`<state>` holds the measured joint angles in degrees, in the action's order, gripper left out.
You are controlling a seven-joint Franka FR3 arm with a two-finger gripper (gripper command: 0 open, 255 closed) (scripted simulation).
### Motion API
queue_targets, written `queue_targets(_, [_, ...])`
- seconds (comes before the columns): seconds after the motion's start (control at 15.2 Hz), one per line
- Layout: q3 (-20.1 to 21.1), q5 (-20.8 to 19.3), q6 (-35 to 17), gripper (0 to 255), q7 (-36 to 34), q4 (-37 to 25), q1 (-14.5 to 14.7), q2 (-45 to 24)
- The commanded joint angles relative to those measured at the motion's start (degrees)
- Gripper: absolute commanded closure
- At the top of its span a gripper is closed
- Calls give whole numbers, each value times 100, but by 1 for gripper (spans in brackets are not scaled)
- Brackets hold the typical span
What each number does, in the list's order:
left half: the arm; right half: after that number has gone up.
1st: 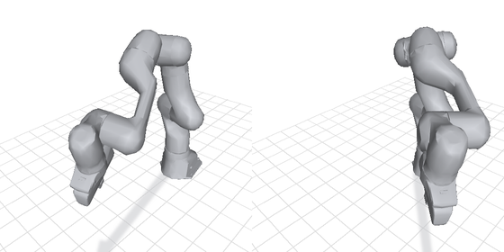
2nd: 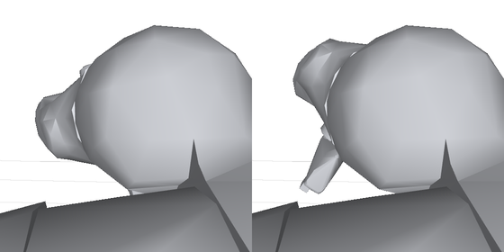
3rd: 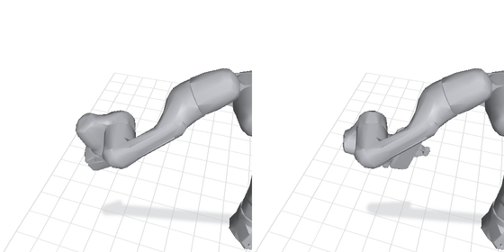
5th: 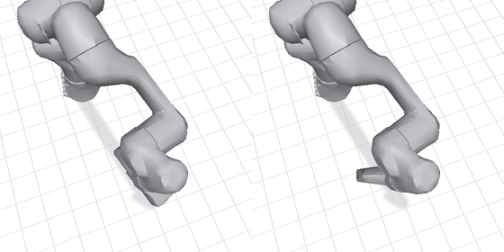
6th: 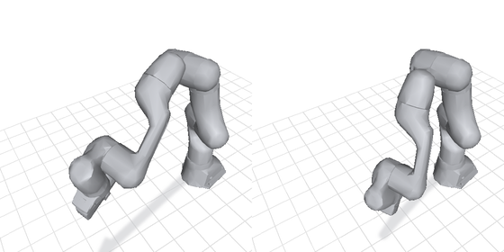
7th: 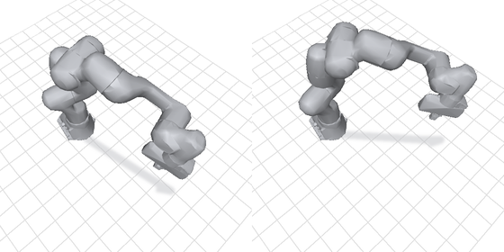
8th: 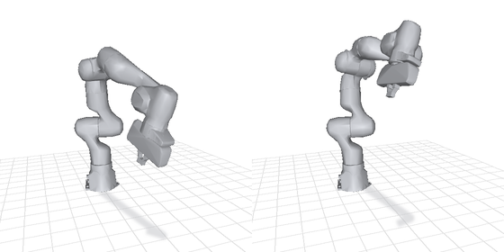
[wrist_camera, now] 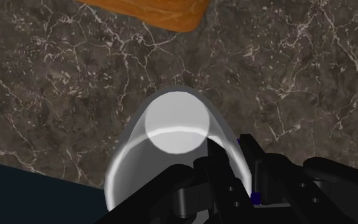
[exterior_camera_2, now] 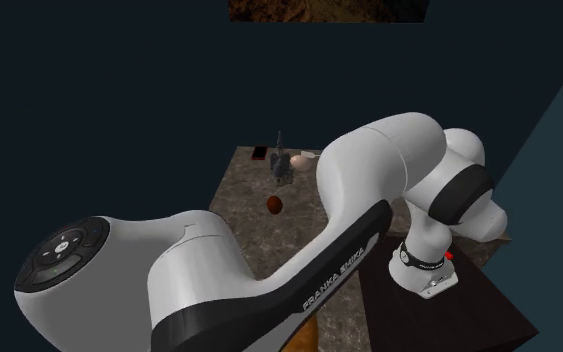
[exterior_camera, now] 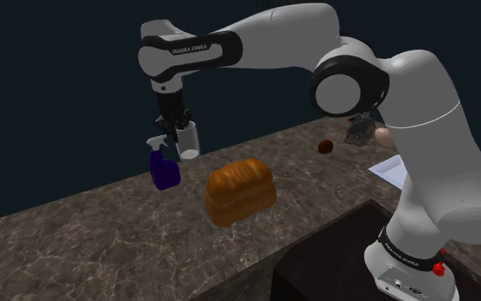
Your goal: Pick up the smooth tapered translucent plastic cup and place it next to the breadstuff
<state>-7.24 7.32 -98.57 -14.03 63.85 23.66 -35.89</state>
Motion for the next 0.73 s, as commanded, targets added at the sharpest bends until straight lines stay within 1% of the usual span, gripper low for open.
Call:
queue_targets(0.0, [2, 2, -164, 255, 3, 164, 16, 6])
queue_targets(0.66, [13, 26, -890, 255, 58, 827, 44, -60])
